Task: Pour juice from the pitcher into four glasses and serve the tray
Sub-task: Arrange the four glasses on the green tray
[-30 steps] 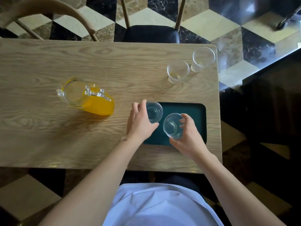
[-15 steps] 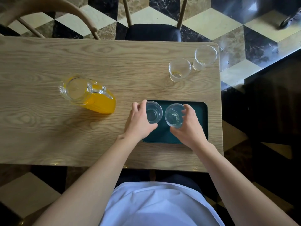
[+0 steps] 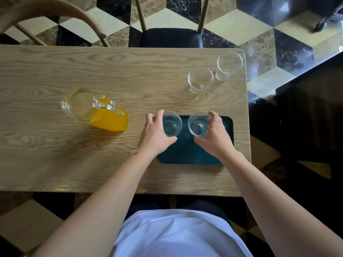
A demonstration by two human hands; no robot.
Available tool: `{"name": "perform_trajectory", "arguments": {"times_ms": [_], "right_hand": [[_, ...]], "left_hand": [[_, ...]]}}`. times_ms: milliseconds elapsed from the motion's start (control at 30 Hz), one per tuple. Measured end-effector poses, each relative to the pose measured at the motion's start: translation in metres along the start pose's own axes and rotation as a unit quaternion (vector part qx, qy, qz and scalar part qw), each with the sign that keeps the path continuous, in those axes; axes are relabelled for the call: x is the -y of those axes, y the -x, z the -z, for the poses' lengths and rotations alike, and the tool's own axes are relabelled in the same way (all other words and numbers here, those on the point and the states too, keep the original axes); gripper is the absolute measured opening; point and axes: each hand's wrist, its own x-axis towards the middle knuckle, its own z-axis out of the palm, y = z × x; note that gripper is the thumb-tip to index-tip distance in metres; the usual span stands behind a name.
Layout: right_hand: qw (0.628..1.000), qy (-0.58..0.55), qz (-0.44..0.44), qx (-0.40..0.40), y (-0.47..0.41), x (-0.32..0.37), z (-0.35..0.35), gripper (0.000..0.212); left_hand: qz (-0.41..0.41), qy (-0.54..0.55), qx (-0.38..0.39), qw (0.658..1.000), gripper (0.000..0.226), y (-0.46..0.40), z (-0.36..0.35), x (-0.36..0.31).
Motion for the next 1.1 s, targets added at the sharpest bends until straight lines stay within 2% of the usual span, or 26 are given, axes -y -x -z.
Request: {"name": "perform_trajectory", "arguments": {"times_ms": [367,700,767,867,967,1100], "right_hand": [[0.999,-0.020,-0.013,-0.033,0.006,-0.025,0.022,0.095],[0.999,-0.031,-0.022,-0.029,0.002,-0.034,0.029,0.099],[0.999,-0.034,-0.023,-0.019,0.002,-0.035,0.030,0.104],[0.999,-0.027,-0.030,0.015,0.003,-0.037,0.036,0.128],[0.999,-0.029,-0.023,0.035,0.002,-0.035,0.056,0.142],[0.998,-0.057,-0.024,-0.002,-0.022,-0.023,0.100,0.131]], "left_hand": [[-0.011,0.008,0.000,1.000,0.103,-0.003,-0.012,-0.015],[-0.010,0.029,0.008,1.000,0.106,-0.005,-0.009,-0.021],[-0.006,0.016,0.019,1.000,0.113,-0.004,-0.007,-0.022],[0.019,-0.012,0.040,0.999,0.130,0.002,0.006,-0.029],[0.001,-0.006,-0.027,1.000,0.116,0.010,0.023,-0.044],[-0.077,0.021,-0.153,0.985,0.086,-0.007,0.048,-0.073]]}}
